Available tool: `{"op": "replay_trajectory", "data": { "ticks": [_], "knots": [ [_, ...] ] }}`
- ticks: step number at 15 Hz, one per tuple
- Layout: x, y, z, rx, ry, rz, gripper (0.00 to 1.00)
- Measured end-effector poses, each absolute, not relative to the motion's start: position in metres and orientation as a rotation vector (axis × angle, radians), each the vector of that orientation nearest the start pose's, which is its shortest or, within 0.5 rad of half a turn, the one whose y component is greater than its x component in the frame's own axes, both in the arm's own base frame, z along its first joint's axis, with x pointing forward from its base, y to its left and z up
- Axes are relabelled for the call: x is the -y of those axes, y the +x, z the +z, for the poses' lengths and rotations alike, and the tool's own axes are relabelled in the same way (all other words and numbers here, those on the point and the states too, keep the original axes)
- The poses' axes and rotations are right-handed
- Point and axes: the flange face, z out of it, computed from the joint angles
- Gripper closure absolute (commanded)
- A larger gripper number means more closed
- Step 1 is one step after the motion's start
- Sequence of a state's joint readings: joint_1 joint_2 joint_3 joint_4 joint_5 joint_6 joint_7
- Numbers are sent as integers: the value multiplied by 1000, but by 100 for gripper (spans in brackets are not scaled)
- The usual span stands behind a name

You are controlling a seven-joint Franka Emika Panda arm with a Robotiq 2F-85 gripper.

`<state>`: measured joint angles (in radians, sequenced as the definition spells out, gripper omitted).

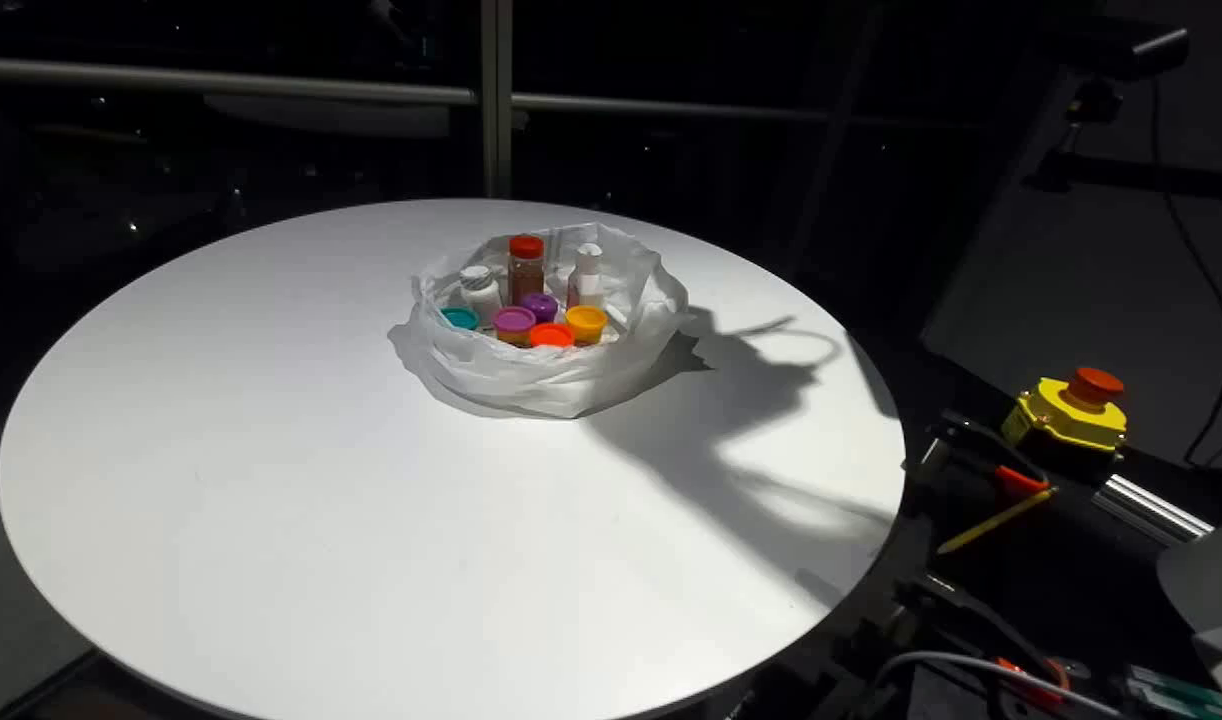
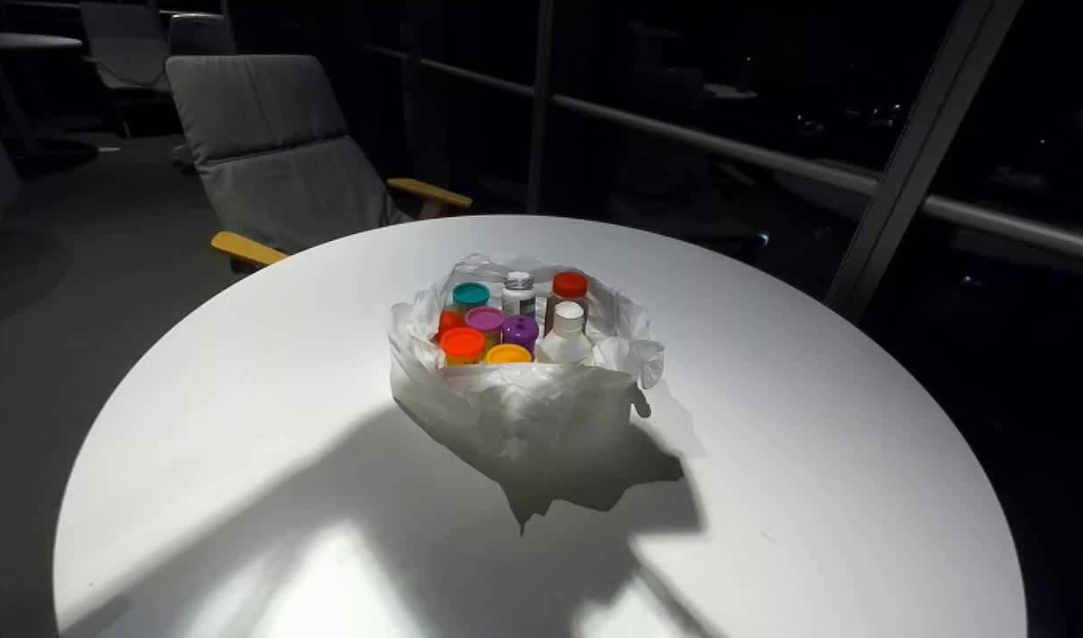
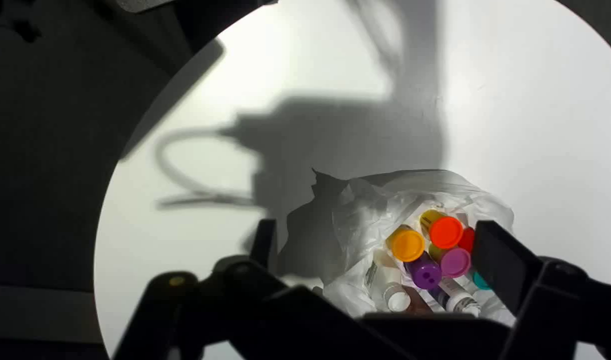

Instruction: Pick up the bottles and containers from the plastic bag and put them on the table.

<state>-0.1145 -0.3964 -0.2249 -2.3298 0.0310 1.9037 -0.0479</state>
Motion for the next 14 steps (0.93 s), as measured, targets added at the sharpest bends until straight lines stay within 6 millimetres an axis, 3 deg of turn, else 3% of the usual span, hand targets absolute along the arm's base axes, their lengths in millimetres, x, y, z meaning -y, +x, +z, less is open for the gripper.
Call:
{"op": "replay_trajectory", "data": {
  "ticks": [14],
  "knots": [
    [147, 404, 491, -428, -2993, 1, 0]
  ]
}}
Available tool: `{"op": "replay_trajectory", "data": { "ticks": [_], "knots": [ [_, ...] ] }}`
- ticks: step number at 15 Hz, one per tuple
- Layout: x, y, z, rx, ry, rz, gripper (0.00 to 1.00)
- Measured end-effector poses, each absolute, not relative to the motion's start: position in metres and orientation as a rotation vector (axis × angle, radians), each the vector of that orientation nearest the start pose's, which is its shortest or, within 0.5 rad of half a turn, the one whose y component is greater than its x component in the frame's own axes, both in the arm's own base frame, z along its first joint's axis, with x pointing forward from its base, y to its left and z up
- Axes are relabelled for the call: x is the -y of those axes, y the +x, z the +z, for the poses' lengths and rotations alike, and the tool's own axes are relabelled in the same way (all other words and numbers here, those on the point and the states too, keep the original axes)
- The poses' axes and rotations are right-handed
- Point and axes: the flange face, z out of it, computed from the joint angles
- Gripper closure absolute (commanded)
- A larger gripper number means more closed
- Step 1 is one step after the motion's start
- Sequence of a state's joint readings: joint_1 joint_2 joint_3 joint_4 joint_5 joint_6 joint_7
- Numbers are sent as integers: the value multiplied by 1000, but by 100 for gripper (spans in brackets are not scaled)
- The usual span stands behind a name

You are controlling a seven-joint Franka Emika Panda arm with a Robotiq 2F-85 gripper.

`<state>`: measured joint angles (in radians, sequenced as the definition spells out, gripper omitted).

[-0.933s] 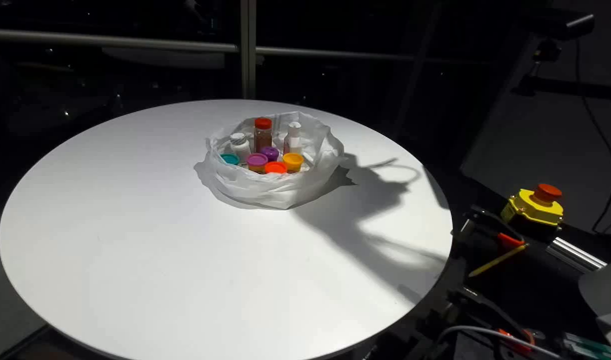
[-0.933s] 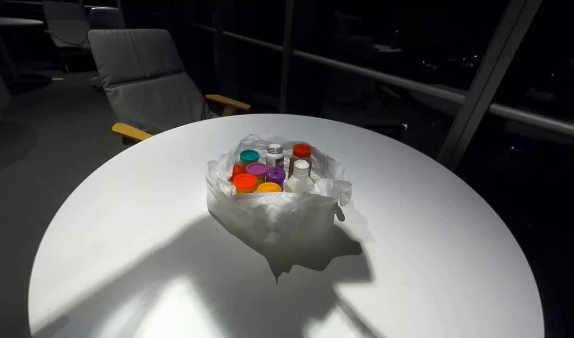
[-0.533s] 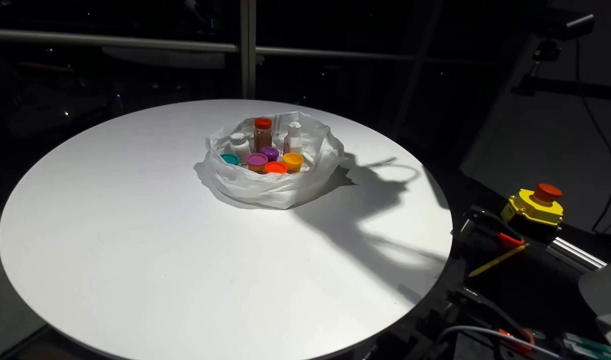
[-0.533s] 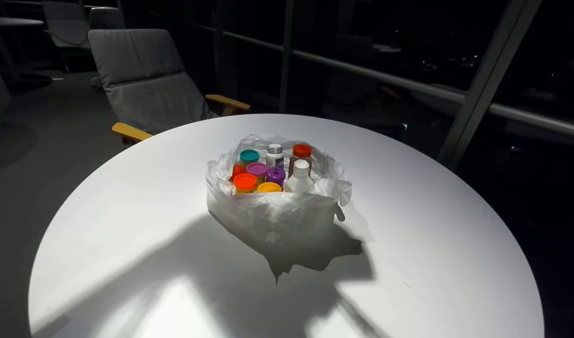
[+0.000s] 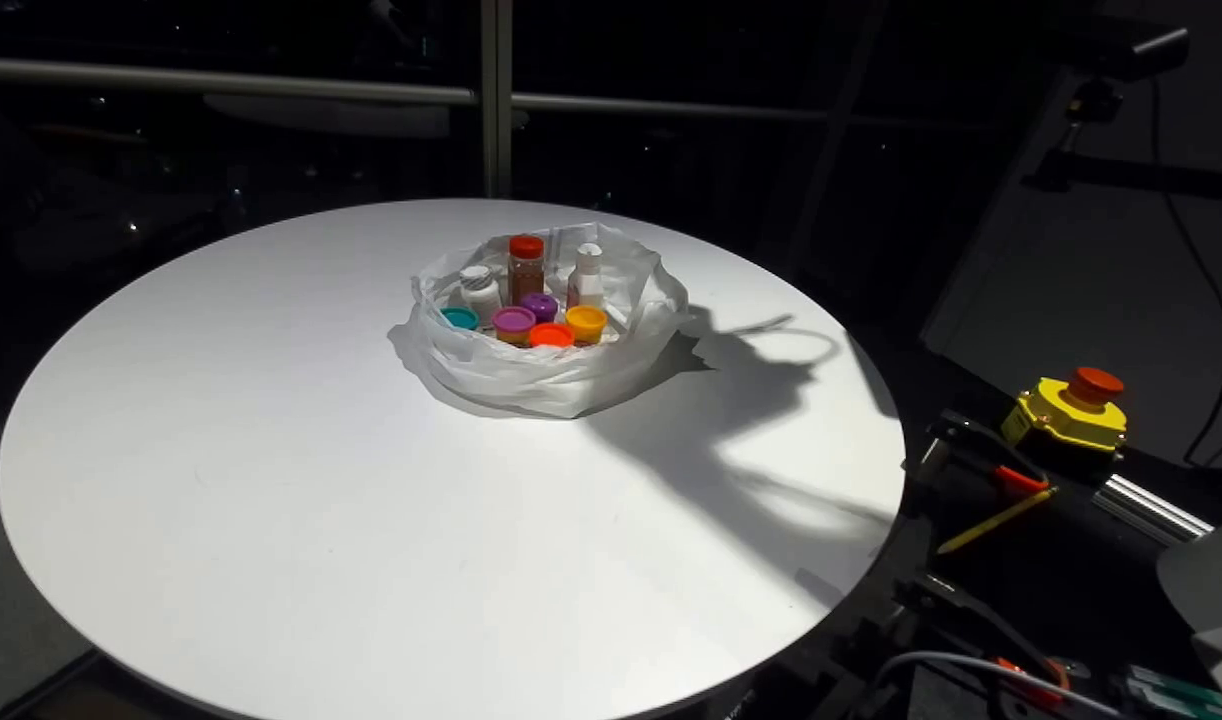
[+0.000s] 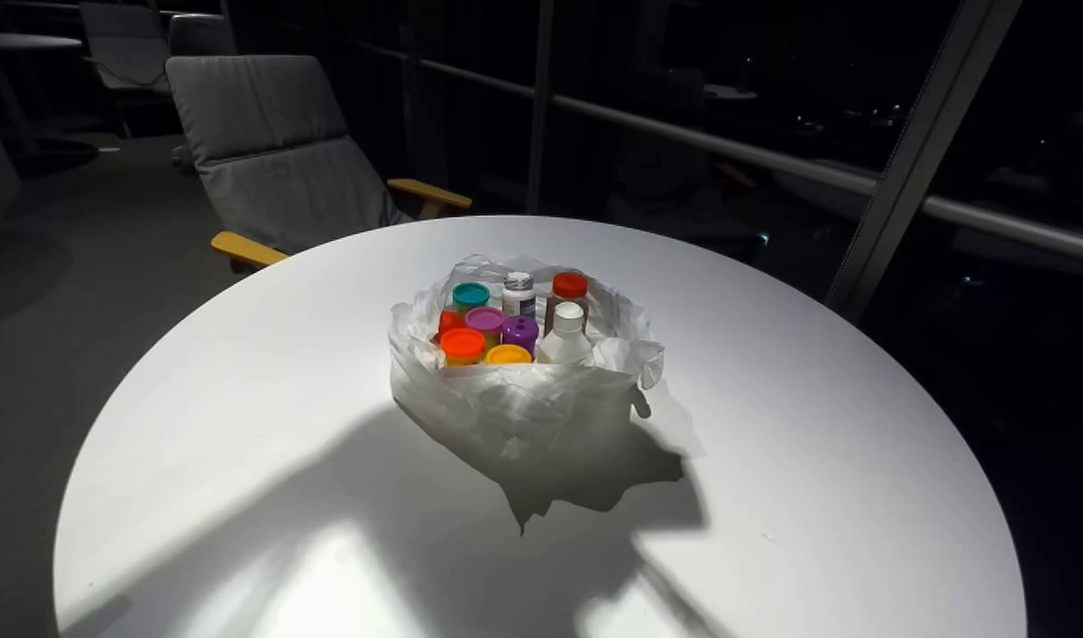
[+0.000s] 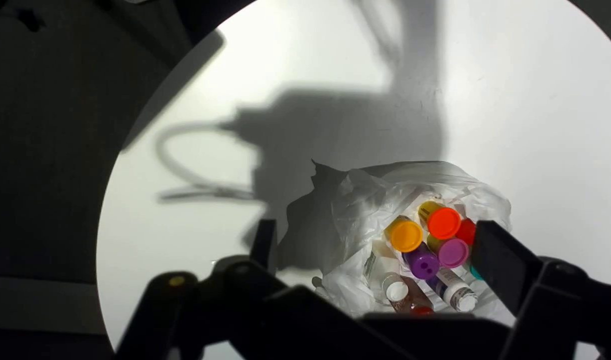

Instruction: Pick up the bottles and containers from the plastic bag and put them on the table.

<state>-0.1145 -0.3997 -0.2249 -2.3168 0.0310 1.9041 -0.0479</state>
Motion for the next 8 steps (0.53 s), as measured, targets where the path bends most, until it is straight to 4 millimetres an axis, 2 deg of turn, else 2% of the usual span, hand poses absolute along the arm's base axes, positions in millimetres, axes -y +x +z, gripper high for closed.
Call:
{"op": "replay_trajectory", "data": {
  "ticks": [4, 6, 8],
  "knots": [
    [141, 407, 484, -413, -3000, 23, 0],
    [124, 417, 472, -395, -3021, 33, 0],
    [99, 436, 448, -416, -3048, 29, 0]
  ]
}}
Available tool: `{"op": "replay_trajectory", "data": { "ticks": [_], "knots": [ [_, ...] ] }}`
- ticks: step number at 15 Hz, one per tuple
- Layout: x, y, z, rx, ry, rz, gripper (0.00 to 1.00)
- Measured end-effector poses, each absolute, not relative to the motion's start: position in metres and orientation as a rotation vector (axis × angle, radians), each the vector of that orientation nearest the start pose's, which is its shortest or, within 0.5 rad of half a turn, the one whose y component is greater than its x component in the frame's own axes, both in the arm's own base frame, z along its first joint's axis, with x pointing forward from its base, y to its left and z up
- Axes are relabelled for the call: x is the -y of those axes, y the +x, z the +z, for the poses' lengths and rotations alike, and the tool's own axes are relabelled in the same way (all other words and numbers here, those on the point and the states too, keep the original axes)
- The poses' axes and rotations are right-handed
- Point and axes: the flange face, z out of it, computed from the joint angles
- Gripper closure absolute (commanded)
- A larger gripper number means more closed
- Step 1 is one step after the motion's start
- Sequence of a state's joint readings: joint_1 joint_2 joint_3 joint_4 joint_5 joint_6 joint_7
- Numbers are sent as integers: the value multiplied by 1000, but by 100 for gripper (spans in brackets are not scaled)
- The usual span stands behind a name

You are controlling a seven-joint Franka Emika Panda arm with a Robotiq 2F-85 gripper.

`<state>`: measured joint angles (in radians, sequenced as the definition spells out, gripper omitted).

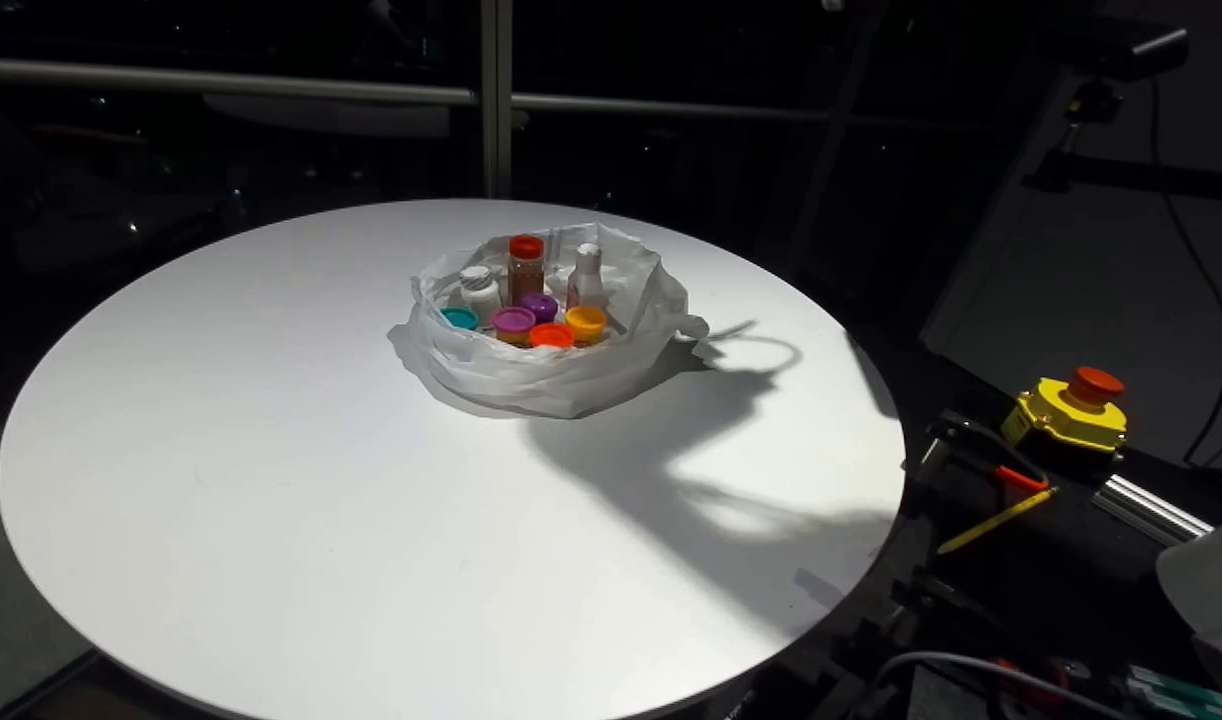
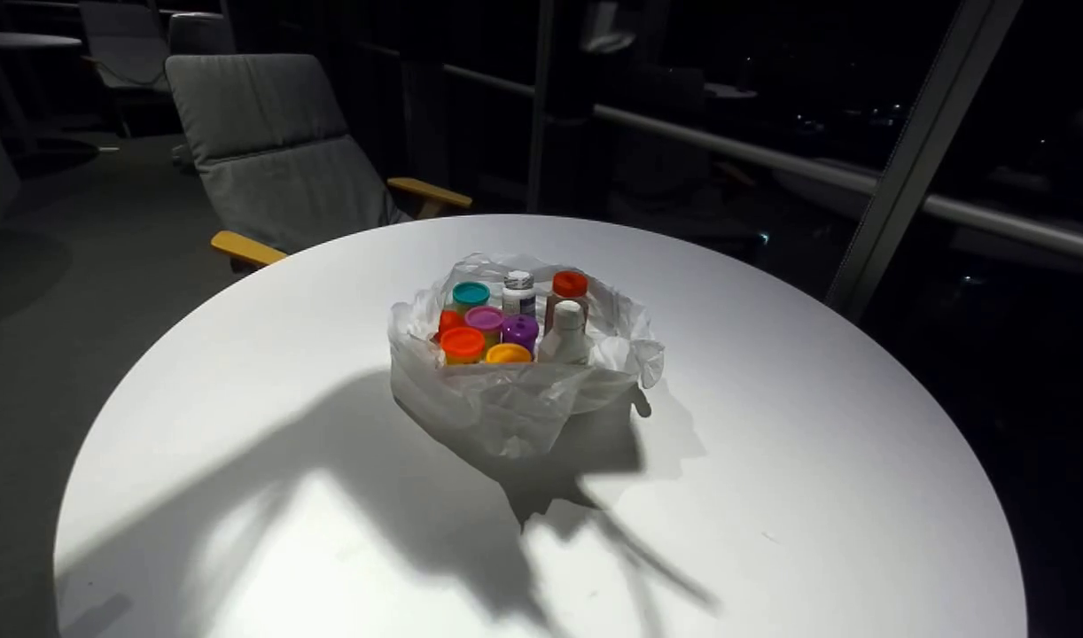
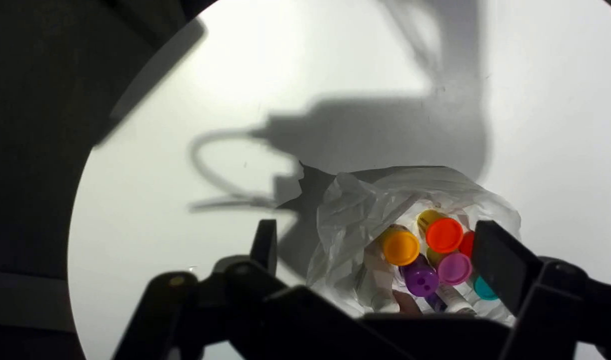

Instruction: Pick up the bottles and containers from the plastic bag and put them on the table.

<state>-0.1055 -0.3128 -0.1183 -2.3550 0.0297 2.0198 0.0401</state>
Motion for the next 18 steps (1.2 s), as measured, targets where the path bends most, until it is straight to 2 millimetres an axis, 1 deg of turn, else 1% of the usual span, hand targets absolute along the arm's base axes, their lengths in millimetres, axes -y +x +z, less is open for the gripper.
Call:
{"op": "replay_trajectory", "data": {
  "ticks": [2, 5, 7, 10, 13, 15, 18],
  "knots": [
    [73, 456, 417, -449, -3078, 11, 0],
    [44, 489, 367, -498, -3110, -76, 0],
    [33, 510, 332, -517, -3124, -160, 0],
    [24, 537, 290, -508, -3160, -243, 0],
    [18, 562, 264, -499, -3181, -237, 0],
    [12, 578, 254, -487, -3190, -239, 0],
    [6, 600, 245, -484, -3202, -260, 0]
  ]
}}
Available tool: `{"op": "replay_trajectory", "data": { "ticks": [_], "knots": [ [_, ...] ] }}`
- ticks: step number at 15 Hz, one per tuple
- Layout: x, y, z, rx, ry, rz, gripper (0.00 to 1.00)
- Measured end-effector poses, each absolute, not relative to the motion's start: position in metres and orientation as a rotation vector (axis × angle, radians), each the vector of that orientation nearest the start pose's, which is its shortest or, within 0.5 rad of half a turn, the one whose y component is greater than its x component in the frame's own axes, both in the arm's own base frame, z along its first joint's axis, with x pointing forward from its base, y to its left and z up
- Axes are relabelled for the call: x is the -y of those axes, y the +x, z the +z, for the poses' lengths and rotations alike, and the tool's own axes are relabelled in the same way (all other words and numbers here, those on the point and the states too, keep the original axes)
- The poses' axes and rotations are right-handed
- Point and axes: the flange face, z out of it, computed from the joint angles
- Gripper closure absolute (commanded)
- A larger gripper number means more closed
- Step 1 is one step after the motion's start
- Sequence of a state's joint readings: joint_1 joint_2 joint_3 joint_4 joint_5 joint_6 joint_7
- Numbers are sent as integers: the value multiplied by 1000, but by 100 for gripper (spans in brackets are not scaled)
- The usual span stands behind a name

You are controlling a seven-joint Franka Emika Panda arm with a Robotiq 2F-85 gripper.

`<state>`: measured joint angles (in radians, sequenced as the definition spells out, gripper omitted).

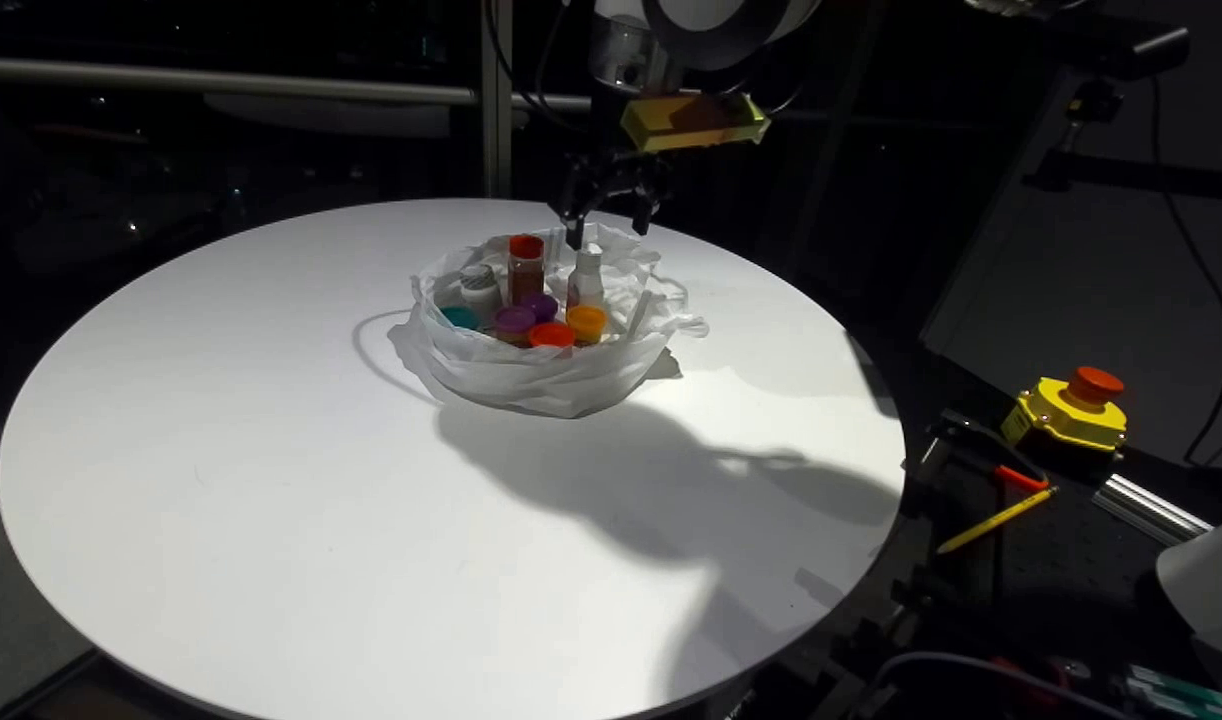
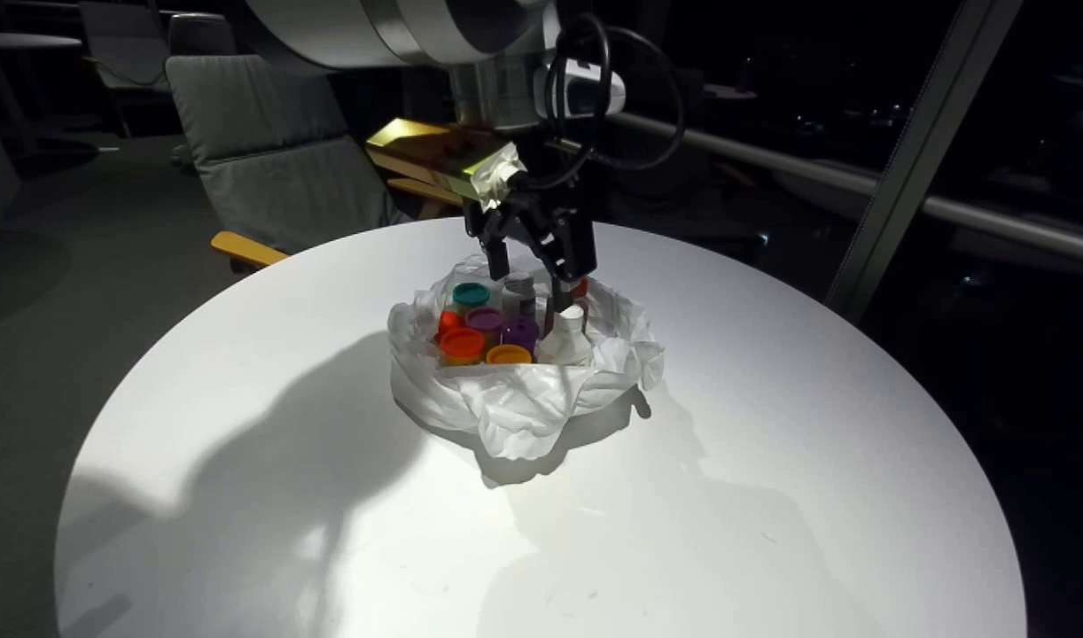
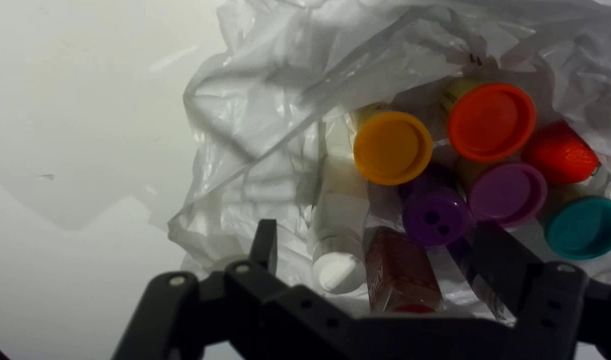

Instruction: Pick up the bottles and containers from the plastic bag and put them on the table.

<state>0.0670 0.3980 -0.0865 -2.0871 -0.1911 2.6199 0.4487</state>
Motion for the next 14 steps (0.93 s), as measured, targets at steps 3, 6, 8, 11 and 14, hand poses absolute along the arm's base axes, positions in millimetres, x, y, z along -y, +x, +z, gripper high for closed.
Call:
{"op": "replay_trajectory", "data": {
  "ticks": [3, 6, 8, 11, 14],
  "knots": [
    [12, 616, 236, -506, -3217, -274, 0],
    [25, 627, 223, -539, -3234, -270, 0],
    [33, 633, 215, -558, -3243, -263, 25],
    [38, 640, 204, -586, -3244, -239, 41],
    [36, 643, 197, -612, -3233, -190, 66]
  ]
}}
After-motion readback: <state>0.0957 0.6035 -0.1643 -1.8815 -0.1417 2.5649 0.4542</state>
